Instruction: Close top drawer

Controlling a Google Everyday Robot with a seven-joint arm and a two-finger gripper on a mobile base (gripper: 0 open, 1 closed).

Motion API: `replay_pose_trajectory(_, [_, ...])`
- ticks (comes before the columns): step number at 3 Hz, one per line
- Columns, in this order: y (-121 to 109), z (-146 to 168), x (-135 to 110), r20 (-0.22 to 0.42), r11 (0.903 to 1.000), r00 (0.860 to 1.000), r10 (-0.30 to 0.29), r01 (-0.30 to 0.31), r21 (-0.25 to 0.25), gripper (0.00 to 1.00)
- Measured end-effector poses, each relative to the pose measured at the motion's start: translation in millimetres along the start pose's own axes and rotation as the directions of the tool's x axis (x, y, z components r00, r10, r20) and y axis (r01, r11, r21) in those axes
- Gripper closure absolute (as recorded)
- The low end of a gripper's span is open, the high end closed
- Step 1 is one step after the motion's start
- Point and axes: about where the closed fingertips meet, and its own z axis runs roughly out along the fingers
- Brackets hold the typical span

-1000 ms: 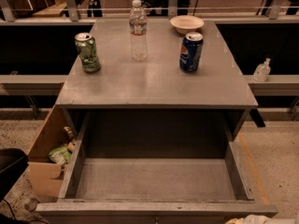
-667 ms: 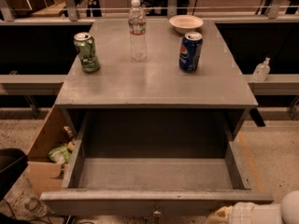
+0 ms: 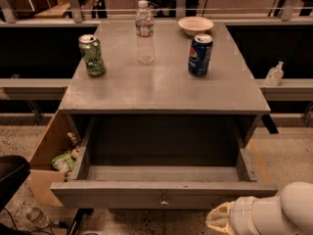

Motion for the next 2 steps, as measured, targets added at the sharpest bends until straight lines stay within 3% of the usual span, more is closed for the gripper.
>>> replay_pose_trajectory(1, [-25.9,14.5,-25.5,0.025,0.9993,0.999,-0.034,0.034,-0.014,1.00])
replay_pose_trajectory(2, [-28.5,16.4,-28.8,0.029,0.9991,0.999,-0.038,0.038,-0.016,1.00])
